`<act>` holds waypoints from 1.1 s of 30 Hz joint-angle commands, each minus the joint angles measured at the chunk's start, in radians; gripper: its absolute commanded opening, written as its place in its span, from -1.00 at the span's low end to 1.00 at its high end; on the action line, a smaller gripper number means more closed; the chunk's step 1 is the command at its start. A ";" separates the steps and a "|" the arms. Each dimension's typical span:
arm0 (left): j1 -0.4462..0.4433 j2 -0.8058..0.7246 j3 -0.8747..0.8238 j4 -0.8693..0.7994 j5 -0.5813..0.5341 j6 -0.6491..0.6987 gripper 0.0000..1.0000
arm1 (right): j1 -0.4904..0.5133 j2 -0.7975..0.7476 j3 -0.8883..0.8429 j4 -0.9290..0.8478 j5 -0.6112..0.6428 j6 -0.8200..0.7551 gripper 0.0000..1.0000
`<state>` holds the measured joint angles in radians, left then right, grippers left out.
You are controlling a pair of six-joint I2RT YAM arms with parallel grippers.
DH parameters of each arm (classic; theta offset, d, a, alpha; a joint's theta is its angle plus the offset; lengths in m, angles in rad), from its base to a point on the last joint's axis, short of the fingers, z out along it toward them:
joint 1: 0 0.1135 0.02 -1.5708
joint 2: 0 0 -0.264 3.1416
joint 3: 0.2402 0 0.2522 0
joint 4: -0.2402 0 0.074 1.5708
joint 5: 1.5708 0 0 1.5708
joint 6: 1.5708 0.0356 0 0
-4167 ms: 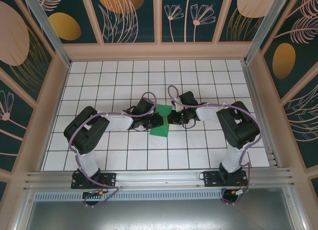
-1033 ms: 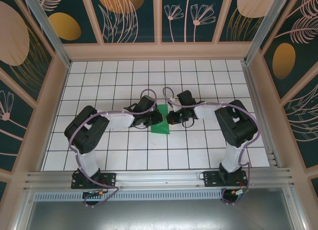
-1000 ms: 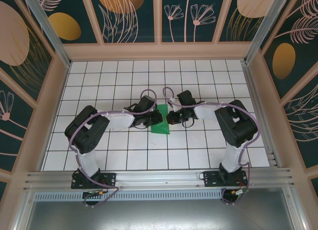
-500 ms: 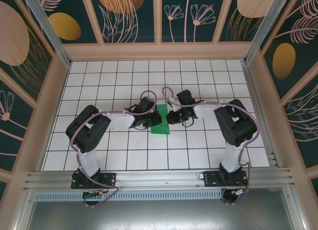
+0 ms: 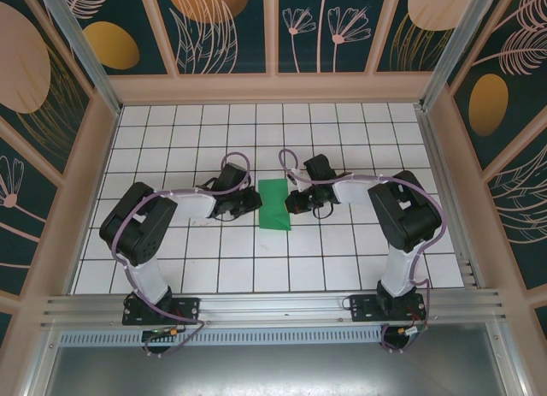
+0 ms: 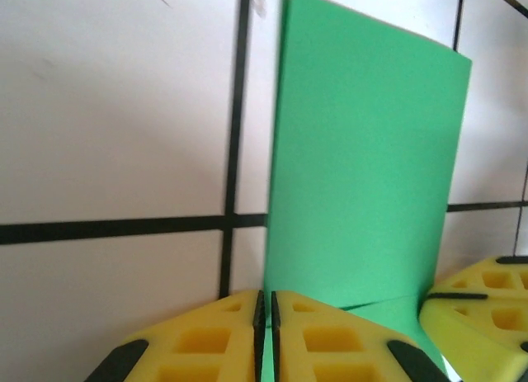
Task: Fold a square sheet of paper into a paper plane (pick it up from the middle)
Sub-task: Fold the triangle a second time at the center of the table.
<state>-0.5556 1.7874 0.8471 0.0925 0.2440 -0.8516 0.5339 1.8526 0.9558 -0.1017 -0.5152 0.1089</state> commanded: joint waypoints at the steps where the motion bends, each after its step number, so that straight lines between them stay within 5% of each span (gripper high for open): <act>1: 0.021 -0.054 0.017 -0.072 -0.055 0.060 -0.68 | -0.003 0.065 -0.026 -0.063 0.093 -0.026 -0.91; 11: -0.083 -0.079 0.032 0.074 0.061 0.028 -0.71 | -0.002 0.066 -0.026 -0.056 0.081 -0.020 -0.91; 33: -0.110 0.053 -0.040 0.037 0.026 -0.011 -0.92 | -0.001 -0.061 0.018 -0.059 -0.024 0.092 -0.81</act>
<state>-0.6659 1.8324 0.8539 0.1799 0.2874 -0.8478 0.5320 1.8435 0.9607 -0.1139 -0.5247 0.1452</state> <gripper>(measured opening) 0.069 0.090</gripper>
